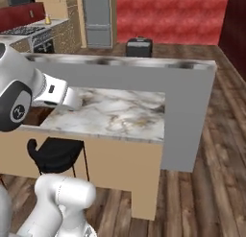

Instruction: There is a tray on the dining counter. Grab the cup, mug, and pitcher and place them on the tray. The pitcher may be placed next to the tray if it cannot fit the tray.

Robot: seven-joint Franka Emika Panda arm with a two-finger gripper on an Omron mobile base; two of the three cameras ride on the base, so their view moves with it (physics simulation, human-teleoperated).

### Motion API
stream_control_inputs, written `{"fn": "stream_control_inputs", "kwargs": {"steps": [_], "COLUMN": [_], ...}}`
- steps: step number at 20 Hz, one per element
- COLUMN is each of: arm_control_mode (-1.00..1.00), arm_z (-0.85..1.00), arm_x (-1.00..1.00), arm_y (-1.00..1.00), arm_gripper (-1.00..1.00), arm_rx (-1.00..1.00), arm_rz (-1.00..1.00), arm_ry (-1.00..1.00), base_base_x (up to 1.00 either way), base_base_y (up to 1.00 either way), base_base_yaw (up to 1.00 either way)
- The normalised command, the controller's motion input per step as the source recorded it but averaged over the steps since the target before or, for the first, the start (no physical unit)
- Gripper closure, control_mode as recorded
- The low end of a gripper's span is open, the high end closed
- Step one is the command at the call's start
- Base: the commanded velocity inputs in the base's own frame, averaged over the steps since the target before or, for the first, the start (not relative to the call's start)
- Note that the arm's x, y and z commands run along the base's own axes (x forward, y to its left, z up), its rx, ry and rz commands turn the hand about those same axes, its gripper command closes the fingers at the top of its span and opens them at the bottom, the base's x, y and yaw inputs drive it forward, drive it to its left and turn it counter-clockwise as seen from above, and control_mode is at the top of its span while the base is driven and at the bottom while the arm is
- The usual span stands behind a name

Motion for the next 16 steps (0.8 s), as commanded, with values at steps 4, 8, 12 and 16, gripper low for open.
{"fn": "stream_control_inputs", "kwargs": {"steps": [4,8,12,16], "arm_control_mode": [1.0,1.0,1.0,1.0], "arm_z": [0.0,0.0,0.0,0.0], "arm_x": [0.0,0.0,0.0,0.0], "arm_y": [0.0,0.0,0.0,0.0], "arm_gripper": [-1.0,-1.0,-1.0,-1.0], "arm_rx": [0.0,0.0,0.0,0.0], "arm_rz": [0.0,0.0,0.0,0.0], "arm_ry": [0.0,0.0,0.0,0.0], "base_base_x": [0.0,0.0,0.0,0.0], "base_base_y": [-1.0,-1.0,-1.0,-1.0], "base_base_yaw": [0.0,0.0,0.0,0.0]}}
